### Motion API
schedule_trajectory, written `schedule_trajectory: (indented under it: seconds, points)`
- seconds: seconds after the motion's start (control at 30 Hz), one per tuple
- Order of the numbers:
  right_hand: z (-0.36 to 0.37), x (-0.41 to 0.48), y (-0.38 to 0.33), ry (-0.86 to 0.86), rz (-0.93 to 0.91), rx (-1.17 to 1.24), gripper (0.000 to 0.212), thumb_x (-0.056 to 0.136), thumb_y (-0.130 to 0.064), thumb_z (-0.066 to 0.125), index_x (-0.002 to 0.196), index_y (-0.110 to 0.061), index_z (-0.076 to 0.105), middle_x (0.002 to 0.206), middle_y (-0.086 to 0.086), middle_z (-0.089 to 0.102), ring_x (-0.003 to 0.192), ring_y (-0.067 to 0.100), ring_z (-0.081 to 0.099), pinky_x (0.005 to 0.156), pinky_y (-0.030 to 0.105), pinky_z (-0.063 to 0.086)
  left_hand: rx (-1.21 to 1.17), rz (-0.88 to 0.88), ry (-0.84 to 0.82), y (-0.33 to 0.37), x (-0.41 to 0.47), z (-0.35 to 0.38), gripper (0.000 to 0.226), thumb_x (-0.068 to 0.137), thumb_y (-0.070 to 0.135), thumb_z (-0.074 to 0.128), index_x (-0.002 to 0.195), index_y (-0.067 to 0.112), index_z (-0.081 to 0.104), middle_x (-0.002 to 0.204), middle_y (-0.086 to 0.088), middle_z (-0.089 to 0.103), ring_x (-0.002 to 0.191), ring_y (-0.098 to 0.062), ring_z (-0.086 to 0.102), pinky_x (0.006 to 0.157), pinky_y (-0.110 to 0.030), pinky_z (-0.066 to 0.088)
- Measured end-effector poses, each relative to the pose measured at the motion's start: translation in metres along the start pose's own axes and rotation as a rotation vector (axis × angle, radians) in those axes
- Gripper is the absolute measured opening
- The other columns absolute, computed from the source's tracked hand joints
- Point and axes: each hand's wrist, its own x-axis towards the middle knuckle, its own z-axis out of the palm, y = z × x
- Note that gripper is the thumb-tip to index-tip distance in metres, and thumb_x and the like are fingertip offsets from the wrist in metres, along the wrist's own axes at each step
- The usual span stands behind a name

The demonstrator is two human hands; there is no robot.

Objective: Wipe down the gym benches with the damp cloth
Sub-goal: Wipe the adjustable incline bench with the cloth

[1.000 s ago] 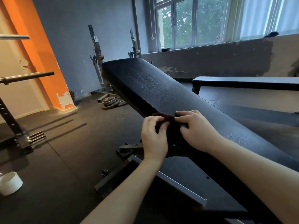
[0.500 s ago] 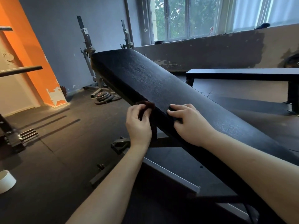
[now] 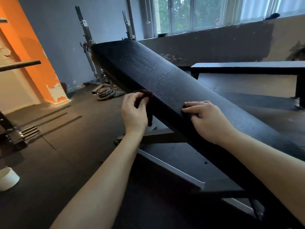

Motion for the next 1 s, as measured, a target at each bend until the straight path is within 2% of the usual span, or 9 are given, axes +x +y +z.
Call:
schedule_trajectory:
  seconds: [0.27,0.33,0.43,0.53,0.63,0.73,0.87,0.93,1.0]
  points:
    - [0.001,-0.010,0.010,0.013,0.027,0.037,0.056,0.090,0.008,0.043,0.128,-0.021,0.073,0.146,-0.010,0.059,0.138,0.012,0.039,0.111,0.013,0.019,-0.030,0.113,-0.190,0.015,-0.084,0.024,0.012,0.089,0.007,0.074,0.099,0.011,0.073,0.104,0.007,0.059,0.103,-0.014,0.061,0.093,-0.021,0.049]
    - [-0.003,-0.014,0.016,0.022,0.047,0.038,0.054,0.090,0.008,0.044,0.123,-0.021,0.076,0.143,-0.010,0.061,0.136,0.012,0.041,0.113,0.016,0.022,-0.013,0.140,-0.216,0.012,-0.075,0.022,0.011,0.087,0.007,0.075,0.097,0.013,0.073,0.102,0.007,0.061,0.101,-0.012,0.061,0.091,-0.021,0.049]
    - [-0.011,-0.027,0.028,0.028,0.090,0.035,0.054,0.089,0.007,0.043,0.118,-0.023,0.078,0.140,-0.013,0.062,0.135,0.010,0.043,0.113,0.018,0.026,-0.017,0.122,-0.070,0.010,-0.041,0.016,0.012,0.086,0.008,0.076,0.096,0.013,0.072,0.098,0.002,0.065,0.093,-0.005,0.061,0.087,-0.019,0.049]
    - [-0.017,-0.043,0.039,0.017,0.116,0.028,0.055,0.089,0.007,0.043,0.120,-0.024,0.077,0.141,-0.014,0.061,0.136,0.010,0.042,0.118,0.024,0.028,-0.019,0.011,-0.010,0.016,-0.022,0.015,0.011,0.091,0.015,0.073,0.102,0.014,0.071,0.101,0.006,0.063,0.093,0.004,0.058,0.086,-0.006,0.042]
    - [-0.018,-0.054,0.045,0.023,0.133,0.029,0.056,0.090,0.007,0.043,0.122,-0.025,0.076,0.142,-0.014,0.060,0.136,0.011,0.041,0.116,0.020,0.025,-0.021,0.030,0.007,0.023,-0.036,0.016,0.012,0.091,0.013,0.072,0.103,0.009,0.071,0.103,0.002,0.063,0.095,0.005,0.056,0.086,-0.004,0.040]
    - [-0.014,-0.061,0.050,0.038,0.158,0.038,0.056,0.091,0.006,0.043,0.124,-0.025,0.075,0.144,-0.014,0.059,0.136,0.011,0.040,0.113,0.017,0.023,-0.020,0.096,-0.060,0.031,-0.072,0.026,0.009,0.091,0.010,0.073,0.100,0.009,0.071,0.103,0.001,0.062,0.097,0.002,0.056,0.089,-0.008,0.042]
    - [-0.011,-0.069,0.051,0.050,0.177,0.069,0.056,0.091,0.008,0.043,0.126,-0.021,0.074,0.145,-0.012,0.059,0.136,0.013,0.040,0.112,0.014,0.020,-0.061,0.110,-0.229,0.041,-0.129,0.038,0.010,0.090,0.007,0.073,0.099,0.012,0.070,0.105,0.005,0.058,0.103,-0.016,0.061,0.094,-0.023,0.049]
    - [-0.013,-0.074,0.053,0.059,0.183,0.068,0.055,0.090,0.009,0.044,0.124,-0.022,0.075,0.143,-0.011,0.060,0.136,0.014,0.041,0.114,0.016,0.022,-0.051,0.109,-0.277,0.039,-0.129,0.037,0.011,0.091,0.009,0.073,0.101,0.012,0.071,0.106,0.006,0.058,0.104,-0.015,0.061,0.094,-0.021,0.049]
    - [-0.018,-0.079,0.058,0.055,0.198,0.056,0.056,0.090,0.008,0.043,0.122,-0.023,0.076,0.142,-0.013,0.061,0.136,0.013,0.042,0.116,0.019,0.024,-0.028,0.093,-0.214,0.037,-0.107,0.032,0.010,0.091,0.010,0.073,0.100,0.012,0.070,0.106,0.005,0.060,0.101,-0.006,0.060,0.092,-0.014,0.046]
